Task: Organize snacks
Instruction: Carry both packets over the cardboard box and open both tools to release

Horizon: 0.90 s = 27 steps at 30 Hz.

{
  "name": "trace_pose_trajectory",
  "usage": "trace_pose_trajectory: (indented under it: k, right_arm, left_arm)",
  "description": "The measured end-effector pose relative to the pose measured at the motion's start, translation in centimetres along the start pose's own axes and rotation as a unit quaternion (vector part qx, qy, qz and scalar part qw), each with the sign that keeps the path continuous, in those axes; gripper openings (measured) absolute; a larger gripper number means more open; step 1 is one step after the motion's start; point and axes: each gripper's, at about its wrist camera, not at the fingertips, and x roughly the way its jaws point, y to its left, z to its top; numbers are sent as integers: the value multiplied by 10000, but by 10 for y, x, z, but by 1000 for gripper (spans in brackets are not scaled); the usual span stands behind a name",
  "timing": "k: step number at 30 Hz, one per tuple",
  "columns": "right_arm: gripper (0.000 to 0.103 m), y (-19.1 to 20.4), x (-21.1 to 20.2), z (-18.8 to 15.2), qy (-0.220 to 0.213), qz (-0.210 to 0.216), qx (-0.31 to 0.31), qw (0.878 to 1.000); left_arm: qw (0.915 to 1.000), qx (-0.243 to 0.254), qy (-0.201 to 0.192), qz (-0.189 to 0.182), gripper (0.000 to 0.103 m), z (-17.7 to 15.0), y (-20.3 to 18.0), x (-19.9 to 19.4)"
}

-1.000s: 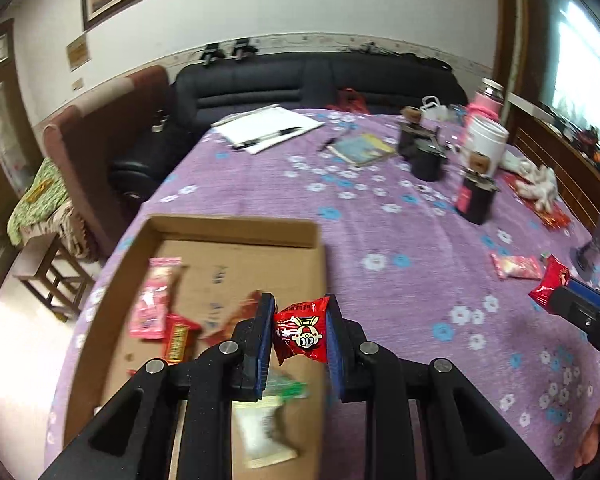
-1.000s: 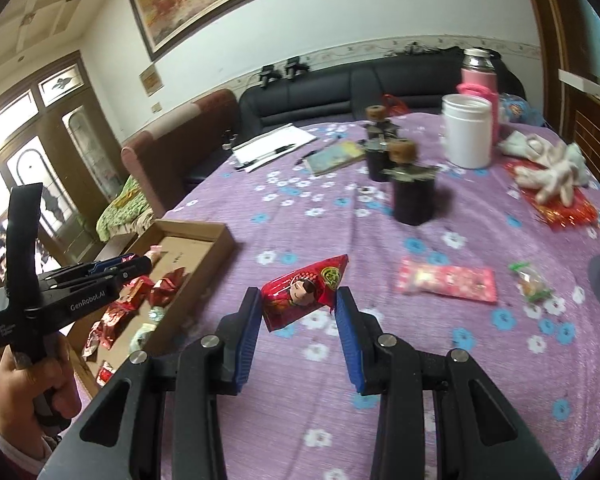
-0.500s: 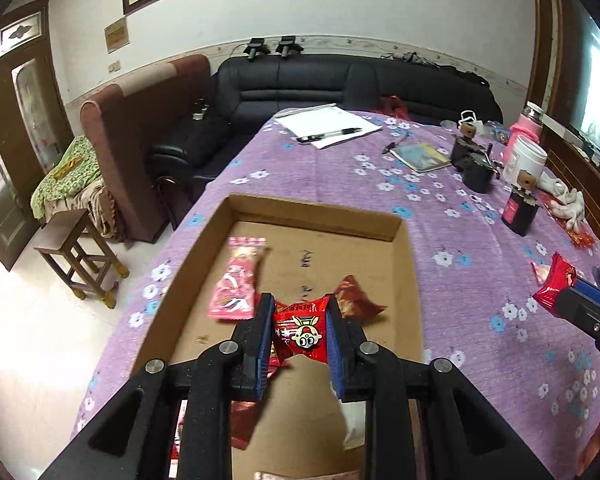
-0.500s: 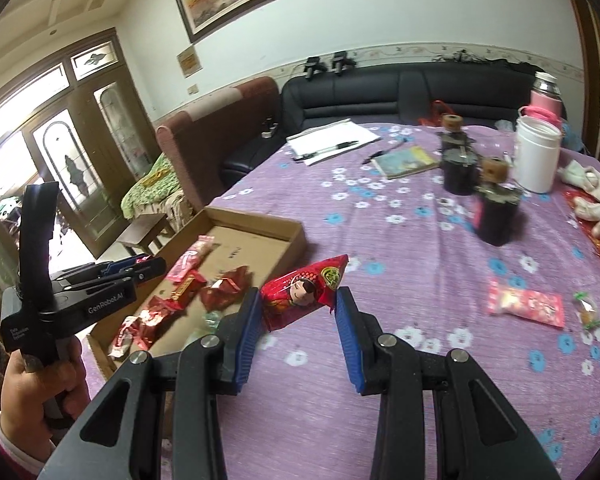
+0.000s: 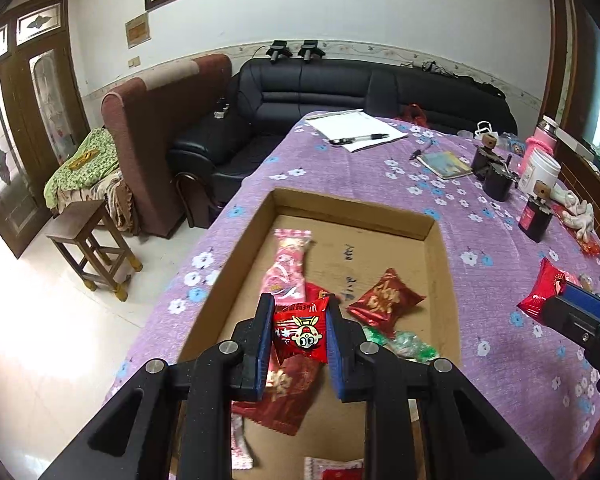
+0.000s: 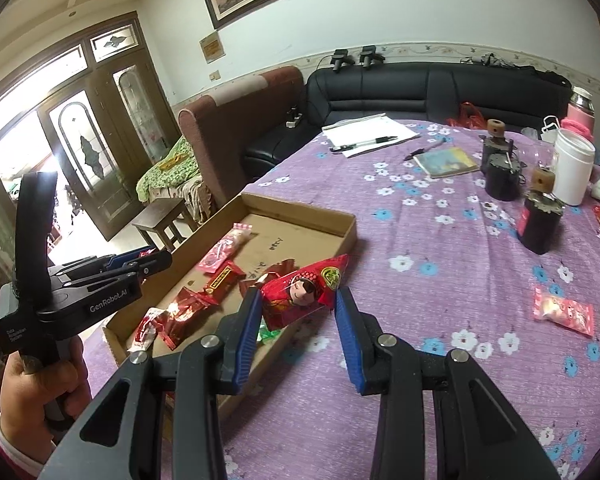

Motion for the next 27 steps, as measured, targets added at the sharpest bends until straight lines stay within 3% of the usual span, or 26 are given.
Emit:
trace_pose_trajectory:
  k: [11,27]
  right_arm:
    - [37,23,25,4,162,141,-116,9997]
    - [37,40,65,19,323,174,-238,9990]
  left_arm:
    - [9998,-212,55,38,25,-10,29,2]
    - [9997,4,191,-162,25,-34,9,0]
